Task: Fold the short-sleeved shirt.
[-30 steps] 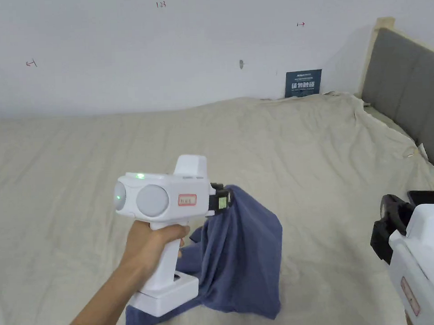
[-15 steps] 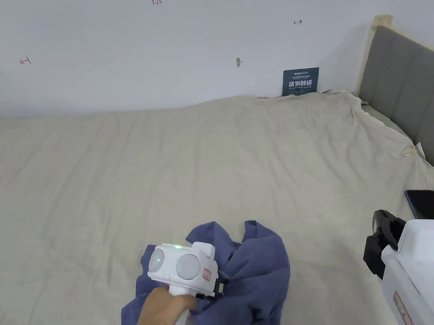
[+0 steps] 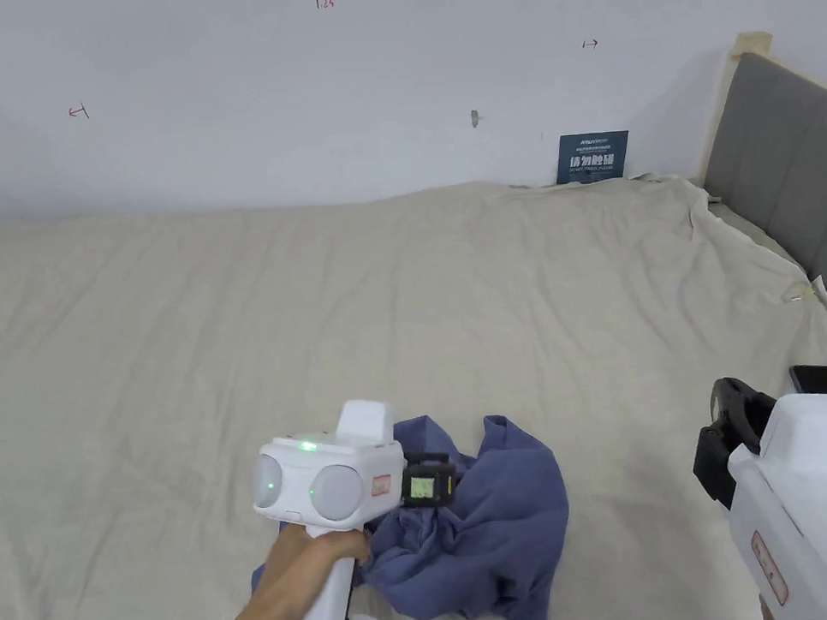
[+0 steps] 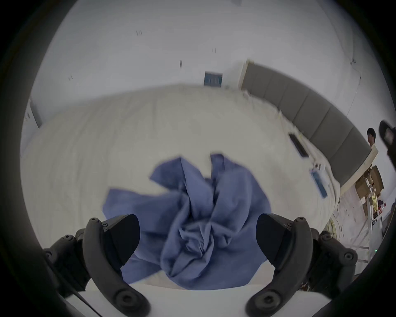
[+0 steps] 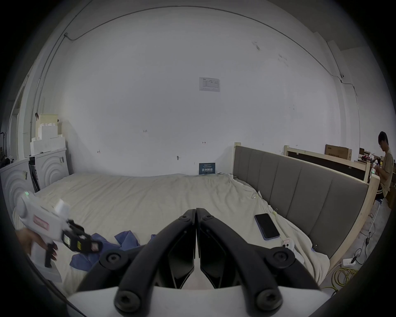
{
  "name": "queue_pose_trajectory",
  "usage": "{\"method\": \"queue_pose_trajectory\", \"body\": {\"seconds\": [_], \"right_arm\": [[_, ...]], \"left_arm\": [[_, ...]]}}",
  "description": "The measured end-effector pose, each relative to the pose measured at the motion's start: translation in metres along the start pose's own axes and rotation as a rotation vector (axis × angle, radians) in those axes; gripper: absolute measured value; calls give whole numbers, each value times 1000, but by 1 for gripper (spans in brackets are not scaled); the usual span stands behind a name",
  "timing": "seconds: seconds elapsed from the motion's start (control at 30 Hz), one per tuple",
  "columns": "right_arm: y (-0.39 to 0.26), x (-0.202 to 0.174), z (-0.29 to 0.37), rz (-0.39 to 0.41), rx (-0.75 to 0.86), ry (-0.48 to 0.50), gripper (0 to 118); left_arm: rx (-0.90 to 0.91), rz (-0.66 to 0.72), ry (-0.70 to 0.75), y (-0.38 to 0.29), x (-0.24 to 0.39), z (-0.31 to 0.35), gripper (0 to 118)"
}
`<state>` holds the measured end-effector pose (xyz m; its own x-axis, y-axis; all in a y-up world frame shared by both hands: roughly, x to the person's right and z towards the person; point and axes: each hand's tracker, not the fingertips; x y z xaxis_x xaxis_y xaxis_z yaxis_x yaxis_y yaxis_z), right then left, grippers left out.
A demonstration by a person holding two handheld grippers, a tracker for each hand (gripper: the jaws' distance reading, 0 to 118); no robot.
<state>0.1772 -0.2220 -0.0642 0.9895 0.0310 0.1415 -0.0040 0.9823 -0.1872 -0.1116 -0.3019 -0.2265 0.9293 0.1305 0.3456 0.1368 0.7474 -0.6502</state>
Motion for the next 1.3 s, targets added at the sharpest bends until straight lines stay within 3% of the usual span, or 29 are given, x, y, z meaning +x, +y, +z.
{"method": "queue_pose_trajectory", "body": {"seconds": [0.27, 0.37, 0.47, 0.57, 0.67, 0.83, 1.1, 1.3], "right_arm": [[12, -6, 3, 12, 48, 16, 1], [18, -15, 9, 16, 64, 23, 0], [17, -13, 7, 18, 73, 29, 1], [17, -13, 7, 23, 81, 33, 1], [16, -13, 7, 25, 85, 37, 0], [16, -14, 8, 24, 89, 41, 1], [14, -17, 6, 24, 83, 41, 1], [15, -22, 3, 21, 73, 42, 1]], "left_arm": [[397, 26, 115, 19, -18, 99, 112], [491, 12, 176, 12, -25, 122, 105], [565, -3, 262, 0, -32, 136, 80], [585, 13, 308, -9, -42, 142, 45], [587, 39, 328, -19, -53, 143, 2], [574, -12, 420, -31, -61, 141, 0], [549, -8, 421, -33, -68, 138, 0], [374, 35, 391, -26, -76, 119, 0]]}}
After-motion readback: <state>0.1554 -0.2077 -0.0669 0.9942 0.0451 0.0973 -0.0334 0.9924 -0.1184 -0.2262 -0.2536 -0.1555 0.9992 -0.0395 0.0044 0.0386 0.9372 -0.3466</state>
